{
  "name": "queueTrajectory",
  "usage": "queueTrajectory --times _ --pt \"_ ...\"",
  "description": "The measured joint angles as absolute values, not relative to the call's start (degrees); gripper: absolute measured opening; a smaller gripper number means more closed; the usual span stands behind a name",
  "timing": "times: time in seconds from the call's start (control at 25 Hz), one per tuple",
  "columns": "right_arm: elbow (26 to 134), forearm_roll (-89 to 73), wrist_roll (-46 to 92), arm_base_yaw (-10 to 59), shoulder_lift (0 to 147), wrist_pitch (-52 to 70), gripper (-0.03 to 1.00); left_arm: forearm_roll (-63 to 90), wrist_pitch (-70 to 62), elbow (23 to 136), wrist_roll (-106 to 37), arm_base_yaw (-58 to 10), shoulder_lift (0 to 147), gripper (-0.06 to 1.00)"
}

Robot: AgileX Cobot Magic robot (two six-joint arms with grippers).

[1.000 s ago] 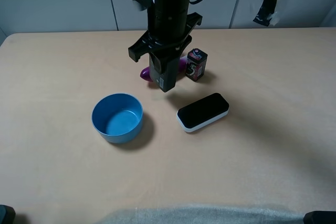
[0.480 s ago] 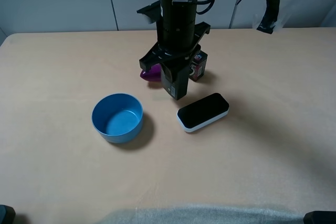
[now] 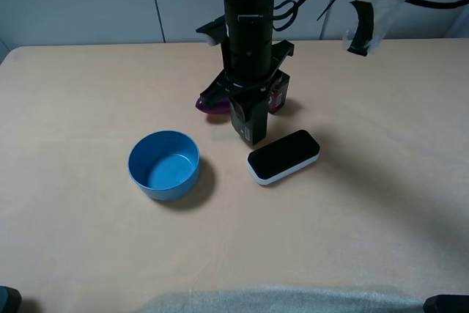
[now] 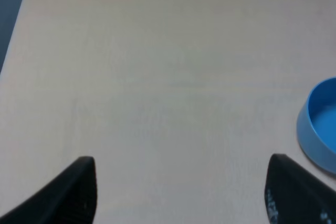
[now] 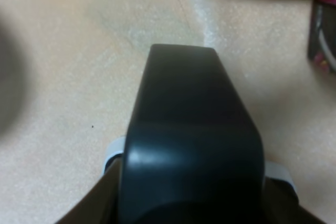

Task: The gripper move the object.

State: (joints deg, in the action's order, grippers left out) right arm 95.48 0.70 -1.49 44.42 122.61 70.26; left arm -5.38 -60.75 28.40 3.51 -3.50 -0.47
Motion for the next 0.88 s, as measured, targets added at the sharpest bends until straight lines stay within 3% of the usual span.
queueTrajectory --times 0.88 --pt "95.40 1.81 -1.49 43.12 123.38 67.77 0.30 -5.38 -60.70 28.40 3.51 -3.50 -0.47 0.73"
